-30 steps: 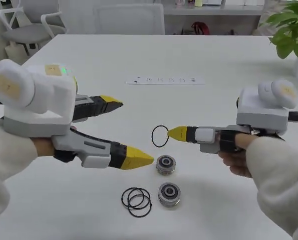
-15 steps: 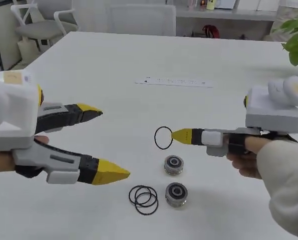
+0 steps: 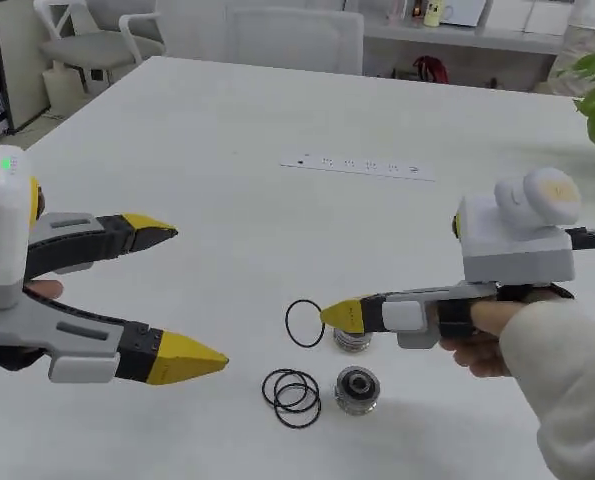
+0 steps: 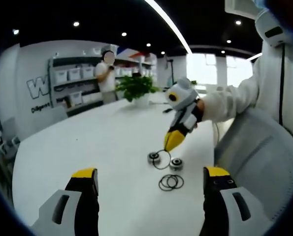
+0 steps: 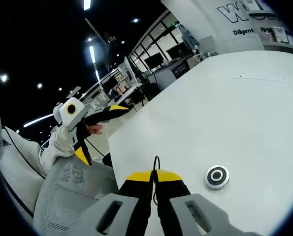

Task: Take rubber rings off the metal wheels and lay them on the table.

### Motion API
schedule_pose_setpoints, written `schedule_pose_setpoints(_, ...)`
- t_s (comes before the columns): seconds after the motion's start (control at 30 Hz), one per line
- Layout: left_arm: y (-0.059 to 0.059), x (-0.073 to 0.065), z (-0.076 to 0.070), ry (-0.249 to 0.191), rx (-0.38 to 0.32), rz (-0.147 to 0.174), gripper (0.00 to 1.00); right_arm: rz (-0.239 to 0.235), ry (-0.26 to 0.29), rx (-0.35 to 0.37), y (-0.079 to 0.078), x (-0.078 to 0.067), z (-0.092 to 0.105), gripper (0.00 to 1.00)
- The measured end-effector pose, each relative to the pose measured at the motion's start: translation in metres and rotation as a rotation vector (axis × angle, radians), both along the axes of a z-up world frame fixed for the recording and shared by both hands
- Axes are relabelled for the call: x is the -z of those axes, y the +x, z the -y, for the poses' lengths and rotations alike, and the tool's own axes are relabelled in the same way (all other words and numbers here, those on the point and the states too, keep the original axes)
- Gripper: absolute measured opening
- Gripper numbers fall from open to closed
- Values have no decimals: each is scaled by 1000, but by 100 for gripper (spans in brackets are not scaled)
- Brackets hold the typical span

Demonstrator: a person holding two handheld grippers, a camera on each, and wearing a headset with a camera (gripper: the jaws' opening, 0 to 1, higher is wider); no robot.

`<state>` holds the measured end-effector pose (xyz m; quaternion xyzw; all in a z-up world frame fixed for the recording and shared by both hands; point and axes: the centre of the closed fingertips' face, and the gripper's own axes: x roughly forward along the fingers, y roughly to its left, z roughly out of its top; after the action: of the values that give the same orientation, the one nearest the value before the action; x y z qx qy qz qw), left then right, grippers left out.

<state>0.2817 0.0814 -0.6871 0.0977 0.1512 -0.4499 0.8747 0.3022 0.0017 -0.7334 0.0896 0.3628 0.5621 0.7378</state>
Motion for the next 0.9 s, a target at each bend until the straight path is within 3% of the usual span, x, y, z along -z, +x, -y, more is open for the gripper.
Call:
schedule_pose_setpoints(0.2,-4,7,0,-9,4,-27,89,-45,-76,-52,-13,22,0,0)
schedule_pose_setpoints(0.5,-7,13,4,-16,22,-54,87,-71,-165,-58,-14,45,5,0)
schedule_pose_setpoints(0.73,-8,16,5,-14,27,-67,87,-34,-233,-23,-4,55,10,0)
schedule_pose_setpoints(0.9,-9,17,5,-16,29,-71,86,-14,-243,-12,-1,57,10,0)
